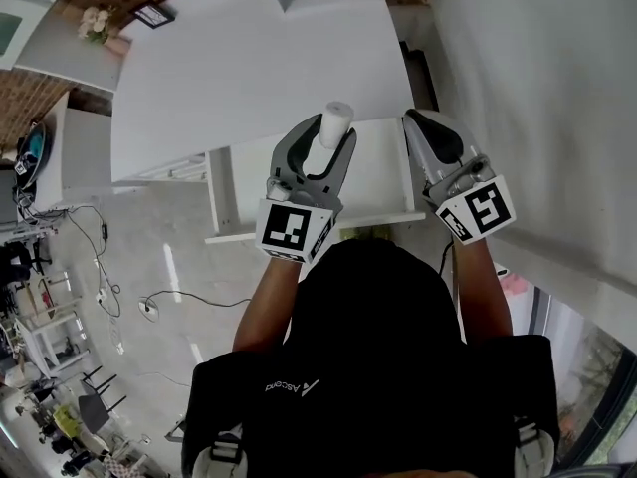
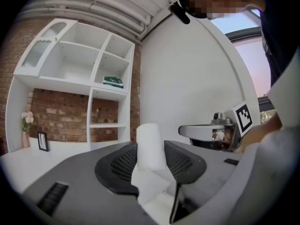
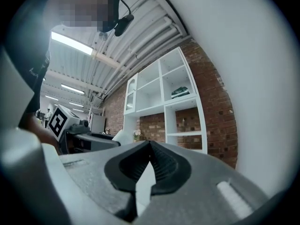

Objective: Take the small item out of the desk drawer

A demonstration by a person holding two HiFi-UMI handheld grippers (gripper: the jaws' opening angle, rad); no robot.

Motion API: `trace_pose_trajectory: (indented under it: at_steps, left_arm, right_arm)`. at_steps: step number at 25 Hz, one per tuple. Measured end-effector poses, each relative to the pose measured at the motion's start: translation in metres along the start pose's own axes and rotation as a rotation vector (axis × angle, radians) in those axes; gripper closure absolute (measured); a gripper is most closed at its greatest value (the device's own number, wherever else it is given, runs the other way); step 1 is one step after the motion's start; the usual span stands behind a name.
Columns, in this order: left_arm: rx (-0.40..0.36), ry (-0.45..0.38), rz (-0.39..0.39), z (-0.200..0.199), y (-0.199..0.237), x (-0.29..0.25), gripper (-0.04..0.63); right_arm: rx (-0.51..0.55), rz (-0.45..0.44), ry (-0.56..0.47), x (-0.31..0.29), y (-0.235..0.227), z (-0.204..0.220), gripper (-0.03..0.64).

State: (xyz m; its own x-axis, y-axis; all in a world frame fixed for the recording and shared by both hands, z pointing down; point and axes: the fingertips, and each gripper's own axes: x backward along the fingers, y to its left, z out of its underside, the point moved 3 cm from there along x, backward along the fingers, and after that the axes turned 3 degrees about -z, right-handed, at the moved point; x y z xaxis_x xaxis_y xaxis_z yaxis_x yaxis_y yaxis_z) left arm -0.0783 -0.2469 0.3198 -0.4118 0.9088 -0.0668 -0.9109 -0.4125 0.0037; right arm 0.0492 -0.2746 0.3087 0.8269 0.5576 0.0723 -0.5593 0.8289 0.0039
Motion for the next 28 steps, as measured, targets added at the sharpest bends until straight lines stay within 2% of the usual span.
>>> trace_pose_trajectory:
  at_steps: [6, 12, 21, 28]
  left_arm:
    - [0.002, -0.107, -0.014, -0.049, 0.002, 0.012, 0.419]
    - [-0.028, -0.188, 0.001, -0.073, 0.001, 0.018, 0.419]
    - [-0.024, -0.210, 0.035, -0.081, -0.012, 0.022, 0.419]
    - [-0.023, -0.199, 0.030, -0.079, -0.012, 0.029, 0.419]
  right_arm:
    - [0.045, -0.008, -0.054, -0.001, 0.011, -0.027, 0.617]
    - [0.081, 0.000, -0.089, 0.003, 0.017, -0.039, 0.617]
    - [0.097, 0.026, -0.076, 0.014, 0.019, -0.046, 0.618]
    - [0.094, 0.040, -0.075, 0.020, 0.020, -0.048, 0.618]
